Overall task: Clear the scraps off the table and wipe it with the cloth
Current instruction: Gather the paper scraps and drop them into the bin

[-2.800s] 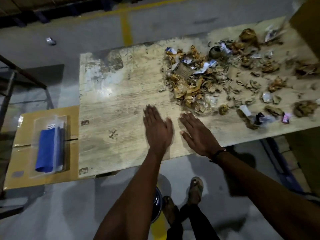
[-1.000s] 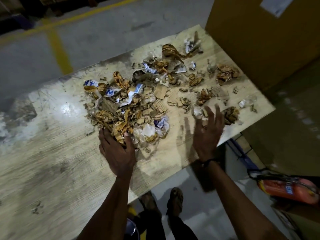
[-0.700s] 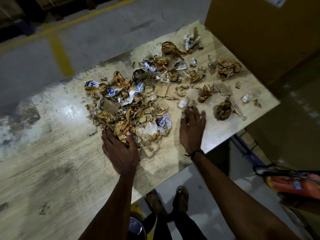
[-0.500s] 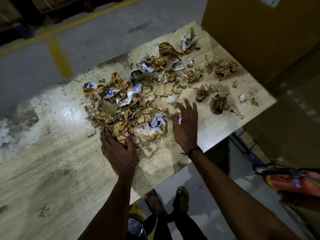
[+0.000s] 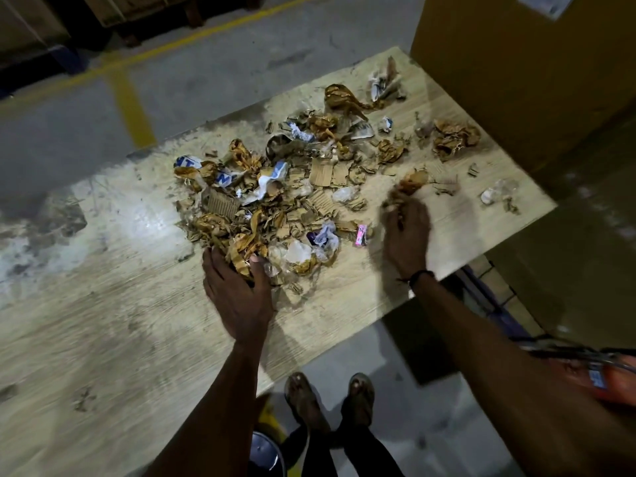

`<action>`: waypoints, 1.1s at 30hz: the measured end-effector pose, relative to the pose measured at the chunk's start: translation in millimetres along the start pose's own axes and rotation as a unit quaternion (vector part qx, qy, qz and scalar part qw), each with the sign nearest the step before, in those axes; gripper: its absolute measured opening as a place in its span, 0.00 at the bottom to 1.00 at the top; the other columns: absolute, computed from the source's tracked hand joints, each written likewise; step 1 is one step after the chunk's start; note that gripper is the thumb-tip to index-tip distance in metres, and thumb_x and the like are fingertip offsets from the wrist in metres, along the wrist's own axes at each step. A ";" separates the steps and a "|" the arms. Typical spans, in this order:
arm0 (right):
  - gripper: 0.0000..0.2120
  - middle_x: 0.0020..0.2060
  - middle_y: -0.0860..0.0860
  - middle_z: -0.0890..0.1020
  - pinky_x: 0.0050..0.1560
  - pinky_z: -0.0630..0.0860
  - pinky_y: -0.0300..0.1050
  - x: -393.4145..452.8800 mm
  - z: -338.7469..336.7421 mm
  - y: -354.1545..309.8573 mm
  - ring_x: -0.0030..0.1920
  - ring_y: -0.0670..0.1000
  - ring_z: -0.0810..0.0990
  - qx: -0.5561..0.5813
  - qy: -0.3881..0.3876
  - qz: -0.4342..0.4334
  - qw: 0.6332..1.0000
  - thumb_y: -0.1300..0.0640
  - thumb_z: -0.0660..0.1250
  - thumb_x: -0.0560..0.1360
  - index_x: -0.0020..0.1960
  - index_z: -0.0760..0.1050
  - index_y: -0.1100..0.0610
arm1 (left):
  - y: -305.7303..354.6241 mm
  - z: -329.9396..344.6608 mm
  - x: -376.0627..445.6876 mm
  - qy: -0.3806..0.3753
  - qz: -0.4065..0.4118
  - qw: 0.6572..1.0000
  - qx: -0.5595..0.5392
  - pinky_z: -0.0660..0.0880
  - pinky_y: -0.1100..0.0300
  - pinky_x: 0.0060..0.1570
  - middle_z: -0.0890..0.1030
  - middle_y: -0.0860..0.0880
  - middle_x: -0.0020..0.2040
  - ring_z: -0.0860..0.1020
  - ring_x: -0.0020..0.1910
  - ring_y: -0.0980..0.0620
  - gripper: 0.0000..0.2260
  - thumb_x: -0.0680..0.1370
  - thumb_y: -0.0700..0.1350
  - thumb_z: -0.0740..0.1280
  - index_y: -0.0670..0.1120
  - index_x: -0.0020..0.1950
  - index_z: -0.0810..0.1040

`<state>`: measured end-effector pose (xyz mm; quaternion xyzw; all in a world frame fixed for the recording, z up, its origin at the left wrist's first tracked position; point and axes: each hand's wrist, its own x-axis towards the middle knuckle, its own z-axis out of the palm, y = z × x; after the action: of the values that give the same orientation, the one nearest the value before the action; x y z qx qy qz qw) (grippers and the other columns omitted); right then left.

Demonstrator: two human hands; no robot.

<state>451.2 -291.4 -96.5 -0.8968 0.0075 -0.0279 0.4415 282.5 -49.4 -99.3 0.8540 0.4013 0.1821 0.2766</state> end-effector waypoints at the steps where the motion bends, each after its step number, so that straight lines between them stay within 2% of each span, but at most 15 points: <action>1: 0.24 0.67 0.62 0.74 0.70 0.69 0.49 -12.9 13.0 -10.0 0.67 0.59 0.73 0.006 -0.022 -0.021 1.000 0.47 0.58 0.83 0.71 0.74 0.63 | 0.0 -0.3 -0.4 -0.001 0.000 1.000 -0.001 0.60 0.41 0.79 0.62 0.40 0.82 0.62 0.80 0.41 0.35 0.84 0.63 0.56 0.40 0.82 0.59; 4: 0.24 0.79 0.58 0.65 0.75 0.60 0.40 -39.7 33.0 -35.7 0.79 0.56 0.63 0.015 -0.076 -0.054 0.996 0.50 0.60 0.85 0.78 0.67 0.58 | -0.4 -1.2 -1.3 0.001 -0.001 1.000 -0.014 0.60 0.40 0.79 0.61 0.40 0.82 0.61 0.81 0.40 0.34 0.84 0.62 0.58 0.41 0.82 0.59; 6: 0.22 0.80 0.57 0.65 0.75 0.59 0.34 -42.2 25.9 -43.3 0.80 0.55 0.62 0.040 -0.063 -0.080 0.994 0.53 0.61 0.86 0.78 0.68 0.57 | -0.7 -1.3 -2.1 0.006 -0.006 1.000 -0.027 0.60 0.40 0.79 0.59 0.40 0.83 0.60 0.81 0.39 0.34 0.84 0.62 0.59 0.41 0.82 0.58; 7: 0.21 0.78 0.58 0.67 0.74 0.62 0.33 -38.5 17.6 -41.3 0.79 0.56 0.64 0.053 -0.037 -0.094 0.993 0.53 0.61 0.86 0.76 0.69 0.58 | -0.9 -1.4 -2.5 0.008 -0.009 0.999 -0.033 0.60 0.39 0.79 0.58 0.41 0.84 0.59 0.82 0.39 0.34 0.84 0.62 0.59 0.42 0.83 0.58; 9: 0.21 0.75 0.60 0.71 0.75 0.68 0.44 -22.8 -5.8 -31.6 0.76 0.59 0.68 0.055 0.034 -0.112 0.992 0.51 0.60 0.85 0.73 0.72 0.60 | -1.2 -4.0 -3.9 0.020 -0.011 0.999 -0.044 0.59 0.38 0.79 0.56 0.42 0.84 0.58 0.82 0.39 0.34 0.84 0.61 0.58 0.43 0.83 0.58; 11: 0.21 0.76 0.58 0.71 0.77 0.66 0.53 0.1 -32.9 -9.7 0.77 0.57 0.67 0.019 0.091 -0.088 0.992 0.49 0.60 0.85 0.74 0.72 0.57 | 3.0 -9.0 -5.4 0.038 0.003 0.998 -0.042 0.55 0.38 0.80 0.56 0.43 0.84 0.58 0.82 0.41 0.32 0.84 0.60 0.59 0.43 0.82 0.59; 15: 0.22 0.80 0.55 0.65 0.77 0.64 0.61 41.7 -84.1 38.6 0.80 0.58 0.61 -0.076 0.138 -0.005 0.987 0.44 0.61 0.83 0.74 0.71 0.51 | 36.6 -17.9 -1.4 0.044 0.109 0.993 -0.010 0.46 0.42 0.81 0.61 0.43 0.82 0.59 0.82 0.43 0.27 0.81 0.51 0.64 0.44 0.78 0.66; 18: 0.31 0.82 0.58 0.61 0.82 0.53 0.59 55.0 -91.4 62.7 0.83 0.60 0.56 -0.110 0.086 0.062 0.988 0.36 0.57 0.81 0.78 0.69 0.51 | 78.5 -12.3 12.1 0.008 0.243 0.970 0.023 0.49 0.41 0.81 0.65 0.43 0.80 0.60 0.82 0.43 0.24 0.79 0.48 0.67 0.45 0.74 0.72; 20: 0.35 0.82 0.60 0.61 0.82 0.51 0.60 48.3 -75.6 65.4 0.83 0.62 0.55 -0.170 0.029 0.041 0.984 0.32 0.50 0.81 0.78 0.69 0.53 | 107.3 1.1 16.6 -0.042 0.325 0.944 0.036 0.52 0.36 0.80 0.66 0.42 0.80 0.61 0.82 0.42 0.22 0.80 0.48 0.67 0.46 0.73 0.74; 22: 0.33 0.82 0.61 0.60 0.81 0.52 0.62 30.6 -48.8 57.5 0.82 0.65 0.56 -0.192 -0.019 0.000 0.981 0.36 0.51 0.81 0.78 0.68 0.55 | 132.8 17.0 17.3 -0.094 0.386 0.916 0.058 0.51 0.34 0.80 0.67 0.41 0.80 0.61 0.82 0.42 0.22 0.81 0.51 0.63 0.46 0.74 0.74; 24: 0.29 0.82 0.61 0.60 0.80 0.56 0.64 10.0 -23.1 43.6 0.81 0.66 0.56 -0.169 -0.052 -0.051 0.983 0.43 0.55 0.83 0.79 0.67 0.56 | 149.5 30.7 19.2 -0.132 0.417 0.895 0.086 0.48 0.36 0.81 0.66 0.42 0.81 0.61 0.82 0.41 0.22 0.82 0.52 0.61 0.48 0.75 0.72; 26: 0.24 0.82 0.59 0.60 0.80 0.57 0.62 -7.6 -8.7 28.5 0.82 0.64 0.56 -0.125 -0.078 -0.091 0.985 0.50 0.59 0.84 0.78 0.67 0.56 | 160.3 40.0 25.6 -0.142 0.422 0.890 0.098 0.49 0.36 0.80 0.67 0.43 0.80 0.63 0.81 0.41 0.20 0.82 0.50 0.63 0.48 0.74 0.72; 28: 0.21 0.82 0.56 0.61 0.80 0.58 0.55 -15.9 -11.2 14.3 0.82 0.60 0.57 -0.072 -0.092 -0.117 0.986 0.54 0.59 0.85 0.77 0.68 0.55 | 167.1 44.1 32.7 -0.141 0.412 0.895 0.101 0.53 0.36 0.80 0.67 0.44 0.79 0.64 0.80 0.43 0.18 0.83 0.50 0.63 0.48 0.72 0.73; 30: 0.19 0.80 0.55 0.64 0.79 0.62 0.50 -15.1 -27.2 9.5 0.81 0.57 0.61 -0.042 -0.073 -0.137 0.987 0.58 0.59 0.85 0.75 0.70 0.55 | 173.7 47.5 38.5 -0.142 0.408 0.896 0.105 0.55 0.35 0.79 0.68 0.44 0.78 0.65 0.79 0.43 0.17 0.83 0.50 0.62 0.47 0.71 0.74; 33: 0.19 0.78 0.56 0.68 0.76 0.65 0.50 6.1 -56.4 19.9 0.78 0.57 0.67 -0.033 -0.007 -0.142 0.989 0.57 0.60 0.82 0.72 0.74 0.55 | 183.3 53.3 43.0 -0.167 0.425 0.882 0.117 0.57 0.34 0.78 0.67 0.43 0.79 0.65 0.78 0.42 0.19 0.84 0.52 0.61 0.47 0.73 0.72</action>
<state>454.2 -348.4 -77.7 -0.9031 -0.1223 -0.0842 0.4030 444.4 -129.2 -23.7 0.9865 -0.0335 0.0888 0.1333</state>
